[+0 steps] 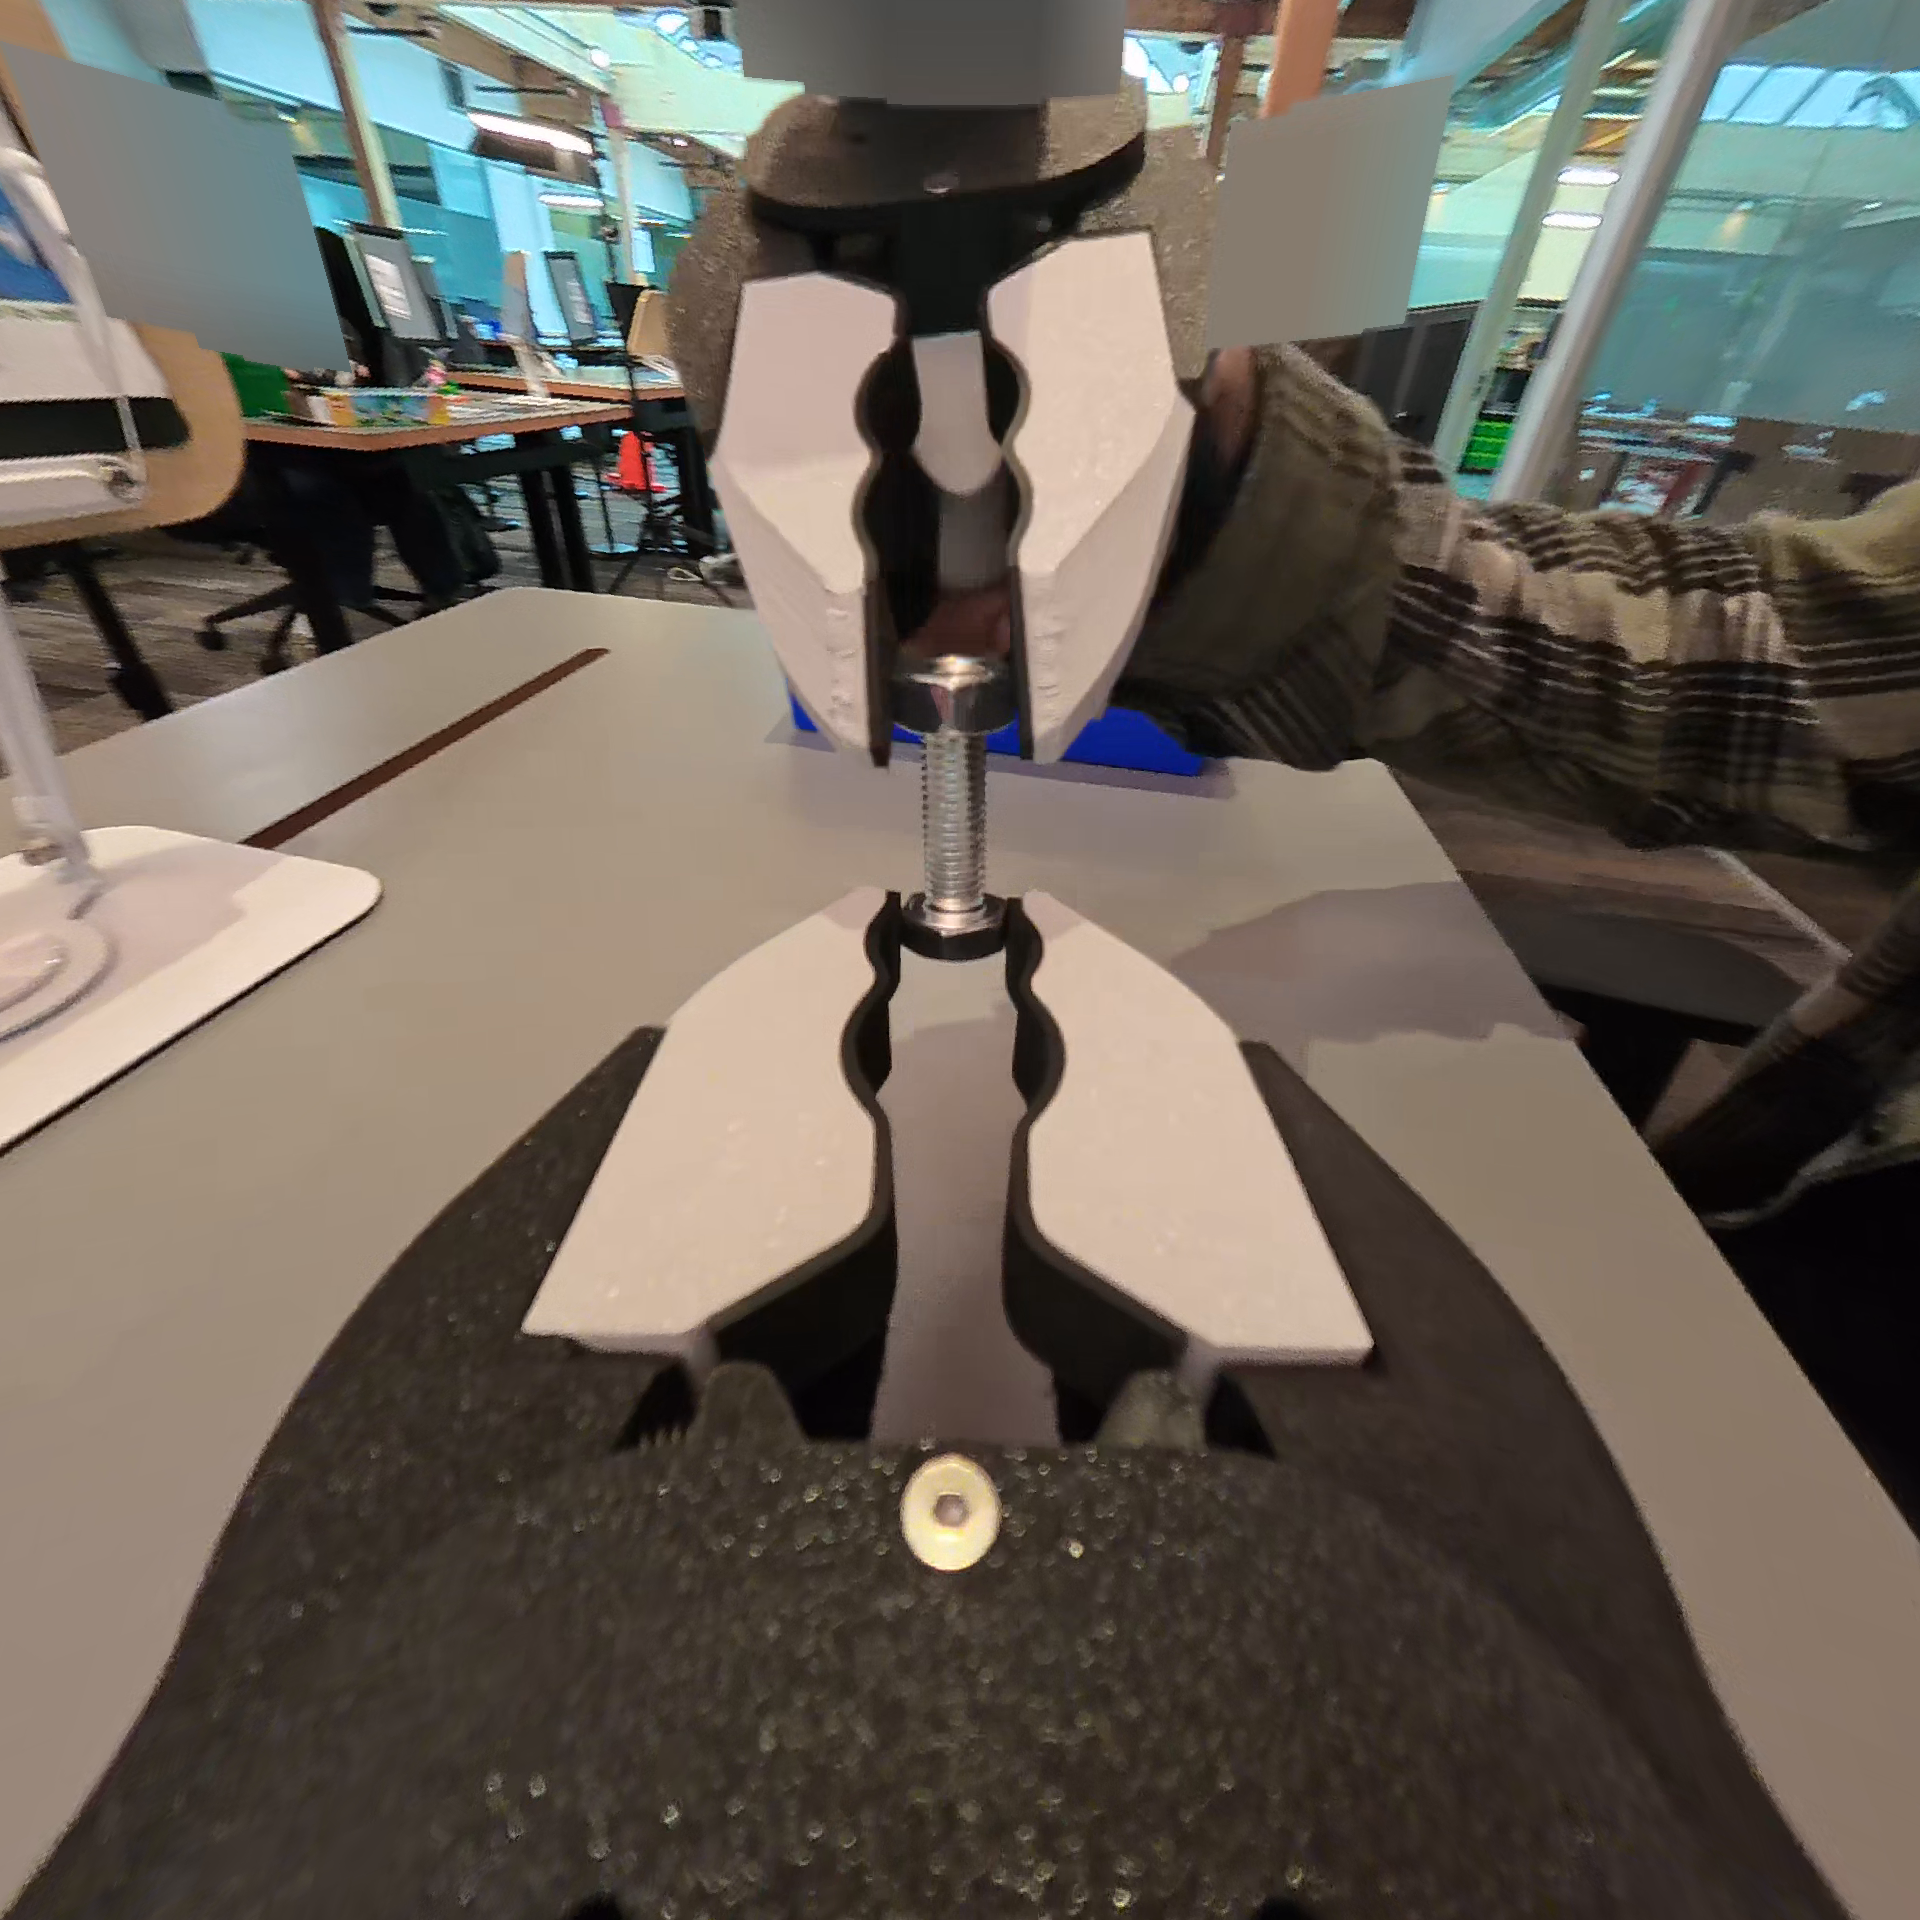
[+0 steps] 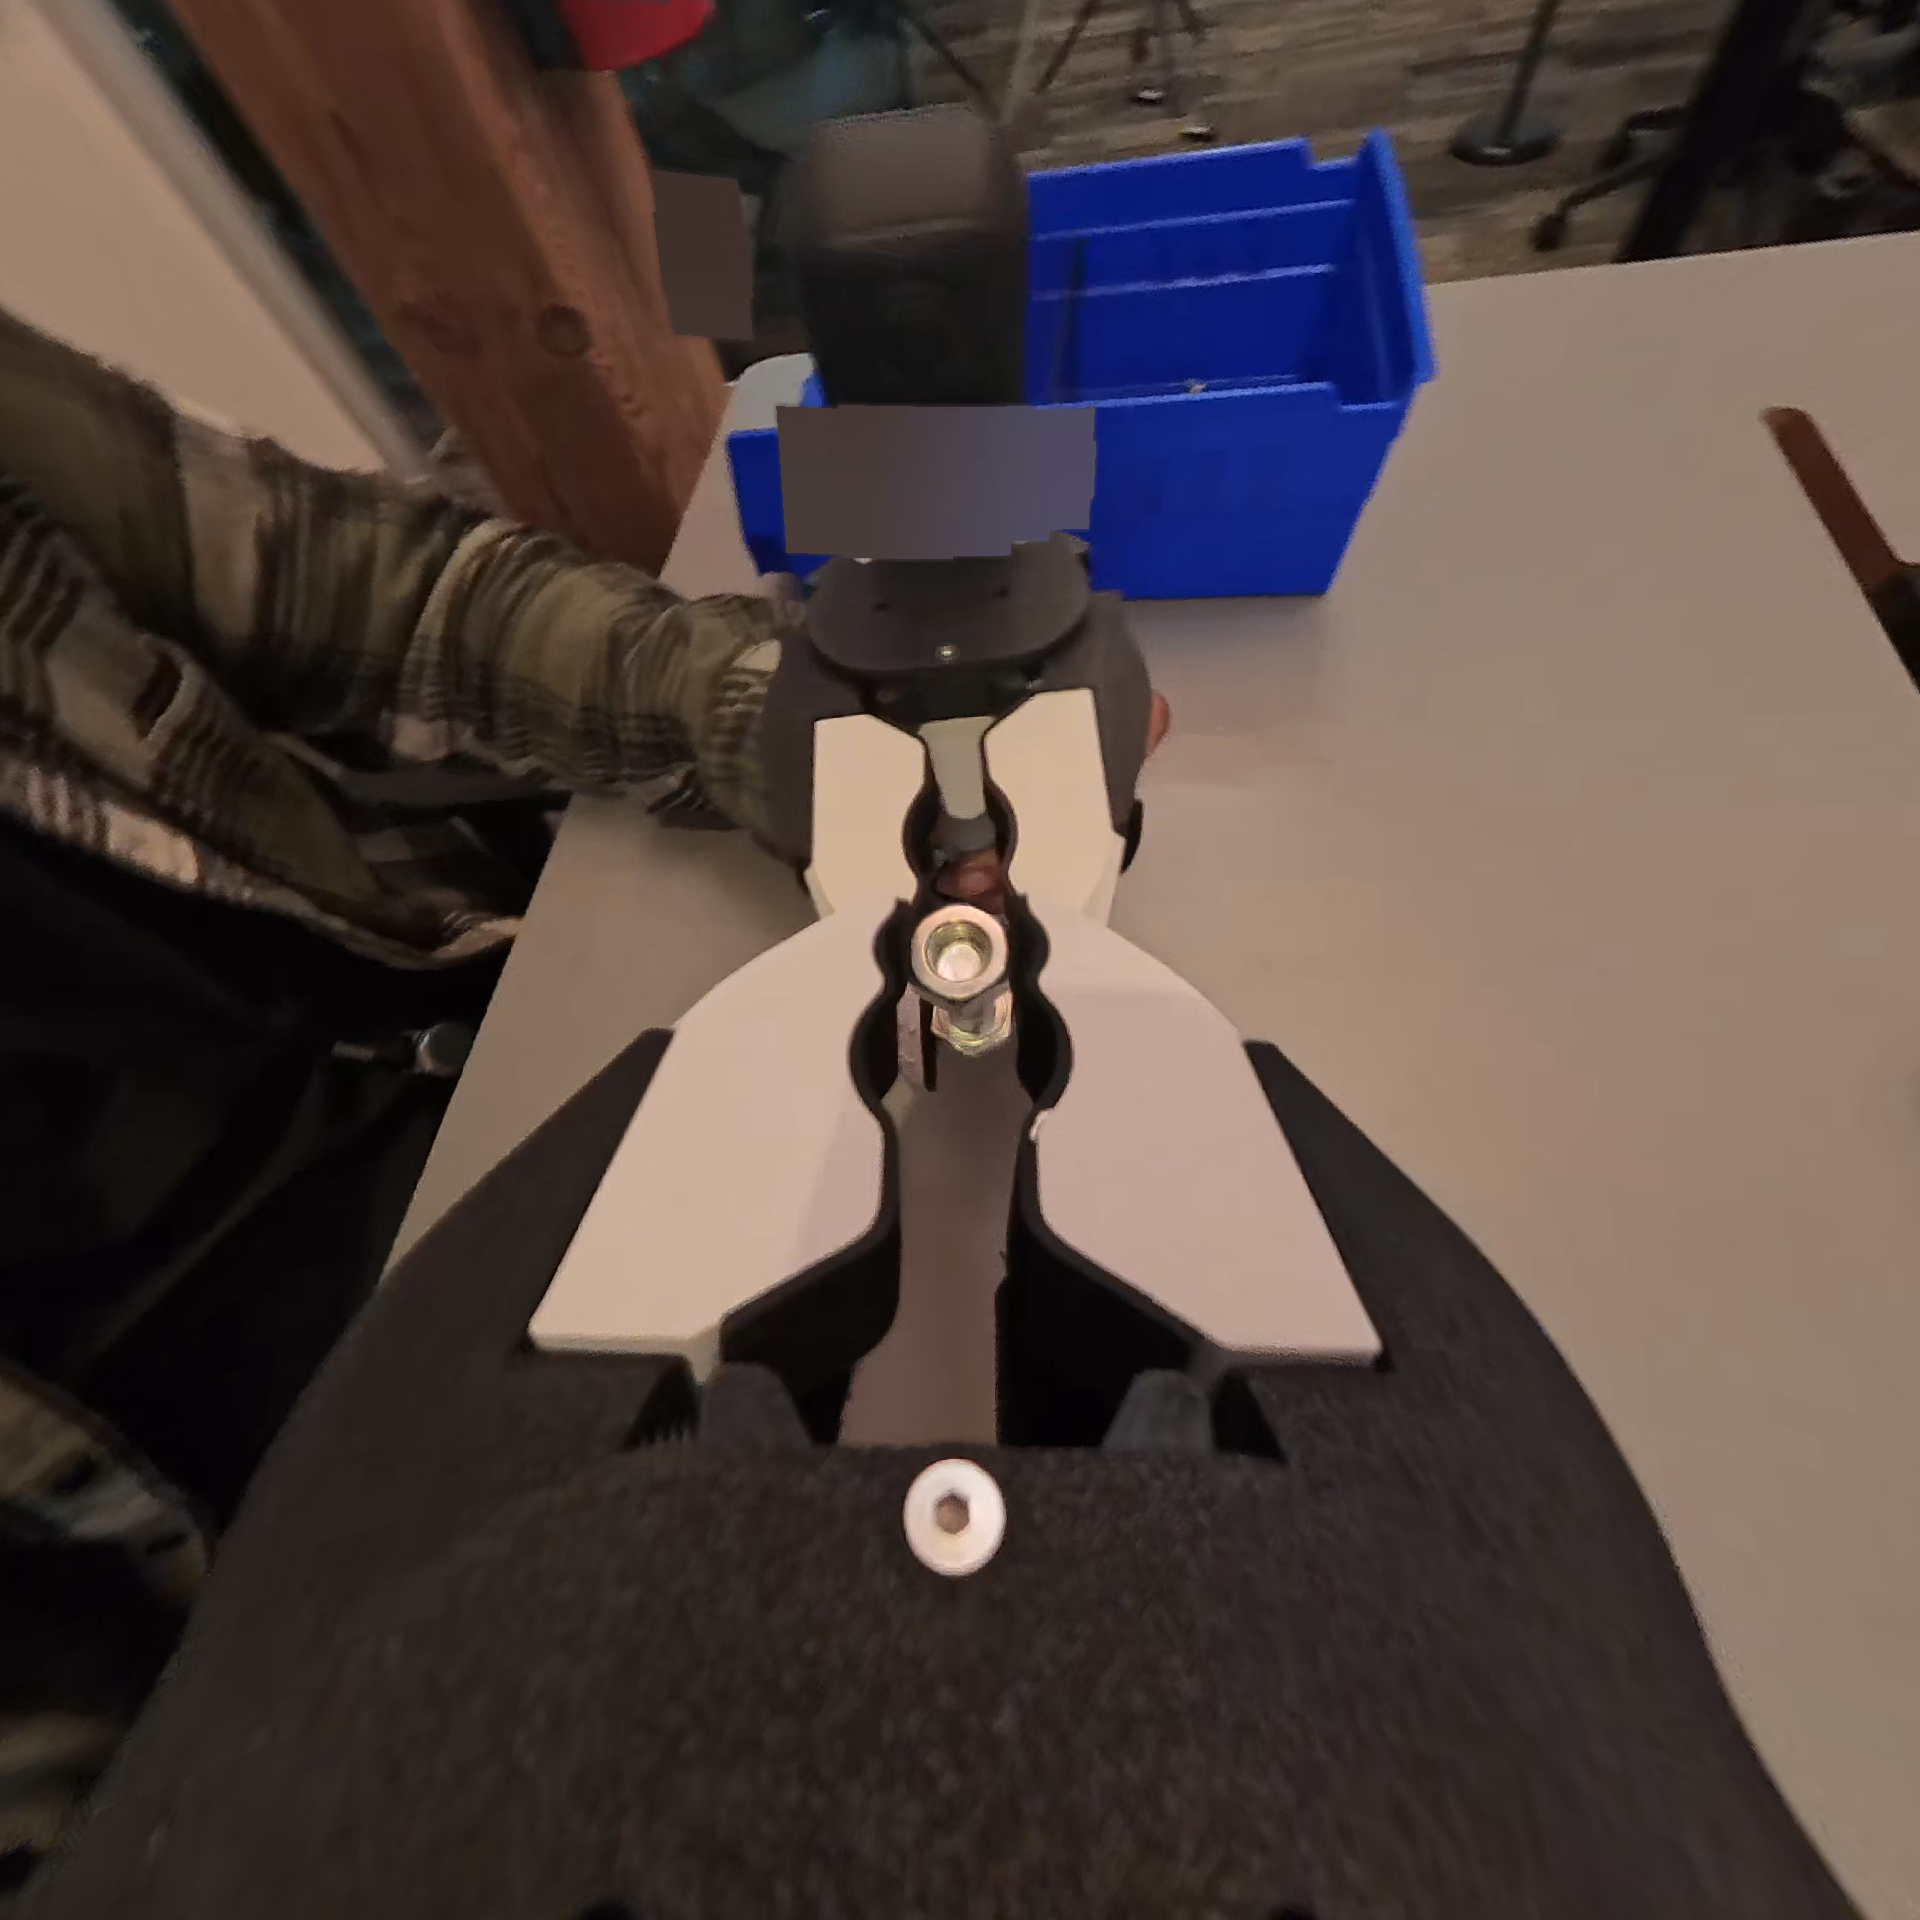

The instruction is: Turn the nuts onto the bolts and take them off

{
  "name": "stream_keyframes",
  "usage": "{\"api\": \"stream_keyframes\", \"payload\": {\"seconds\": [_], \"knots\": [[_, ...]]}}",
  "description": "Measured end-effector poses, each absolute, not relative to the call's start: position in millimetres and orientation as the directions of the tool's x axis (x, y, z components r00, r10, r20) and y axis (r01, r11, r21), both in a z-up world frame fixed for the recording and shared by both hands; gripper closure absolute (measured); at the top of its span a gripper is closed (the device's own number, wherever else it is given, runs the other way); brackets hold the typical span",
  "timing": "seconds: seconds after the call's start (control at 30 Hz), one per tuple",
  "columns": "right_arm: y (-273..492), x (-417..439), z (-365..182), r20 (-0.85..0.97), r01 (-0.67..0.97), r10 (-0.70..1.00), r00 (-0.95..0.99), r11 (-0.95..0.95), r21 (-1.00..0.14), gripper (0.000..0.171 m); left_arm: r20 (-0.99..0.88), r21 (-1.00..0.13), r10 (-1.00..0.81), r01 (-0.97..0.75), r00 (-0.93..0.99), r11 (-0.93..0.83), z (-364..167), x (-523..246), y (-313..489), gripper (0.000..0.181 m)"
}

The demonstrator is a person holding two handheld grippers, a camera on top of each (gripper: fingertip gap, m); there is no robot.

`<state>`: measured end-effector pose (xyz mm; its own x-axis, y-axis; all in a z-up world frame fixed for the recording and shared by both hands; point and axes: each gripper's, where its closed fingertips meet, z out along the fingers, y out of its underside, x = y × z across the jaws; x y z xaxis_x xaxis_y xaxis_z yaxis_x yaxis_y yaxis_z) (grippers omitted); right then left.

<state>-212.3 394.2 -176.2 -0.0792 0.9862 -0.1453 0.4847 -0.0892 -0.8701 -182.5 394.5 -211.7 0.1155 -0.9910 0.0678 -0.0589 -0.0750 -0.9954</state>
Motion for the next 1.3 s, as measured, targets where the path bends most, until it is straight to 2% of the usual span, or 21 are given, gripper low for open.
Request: {"api": "stream_keyframes", "payload": {"seconds": [0.23,0.27,0.33,0.4,0.43,0.57,0.7,0.83,0.97,1.3], "knots": [[403.1,-213.9,-179.6,-0.111,0.465,0.981,0.160,-0.174,-0.868,0.153,0.022,-0.994,-0.977,-0.097,0.211,-0.044,-214.5,-184.8,404.5,0.162],[403.4,-212.8,-180.5,-0.090,0.470,0.982,0.165,-0.158,-0.868,0.146,0.031,-0.994,-0.979,-0.100,0.200,-0.052,-215.8,-183.9,403.5,0.163],[401.3,-209.8,-175.5,-0.049,0.460,0.992,0.119,-0.099,-0.883,0.120,0.051,-0.992,-0.982,-0.104,0.181,-0.071,-217.9,-182.9,402.1,0.162],[396.4,-203.5,-169.4,-0.030,0.457,0.999,0.012,-0.033,-0.889,0.107,0.053,-0.992,-0.988,-0.106,0.144,-0.069,-217.7,-182.0,397.5,0.162],[395.4,-199.9,-166.1,-0.004,0.449,0.999,-0.048,0.018,-0.894,0.107,0.061,-0.992,-0.991,-0.100,0.119,-0.073,-216.5,-181.3,394.2,0.162],[369.7,-189.7,-156.2,0.041,0.367,0.922,-0.386,0.194,-0.910,0.120,0.098,-0.993,-0.995,-0.062,-0.031,-0.096,-210.0,-177.0,374.0,0.162],[358.8,-195.2,-161.7,0.042,0.348,0.855,-0.516,0.254,-0.902,0.128,0.109,-0.992,-0.988,-0.070,-0.111,-0.101,-211.1,-173.4,361.8,0.162],[353.1,-203.0,-174.6,0.044,0.372,0.834,-0.550,0.292,-0.881,0.132,0.110,-0.992,-0.984,-0.070,-0.142,-0.101,-211.2,-172.7,357.3,0.162],[351.4,-205.7,-172.7,0.055,0.341,0.833,-0.550,0.284,-0.896,0.152,0.108,-0.993,-0.984,-0.052,-0.141,-0.102,-207.8,-173.9,357.6,0.162],[355.1,-208.5,-164.5,0.051,0.258,0.868,-0.494,0.202,-0.945,0.153,0.113,-0.993,-0.983,0.014,-0.147,-0.117,-196.7,-178.5,358.5,0.162]]}}
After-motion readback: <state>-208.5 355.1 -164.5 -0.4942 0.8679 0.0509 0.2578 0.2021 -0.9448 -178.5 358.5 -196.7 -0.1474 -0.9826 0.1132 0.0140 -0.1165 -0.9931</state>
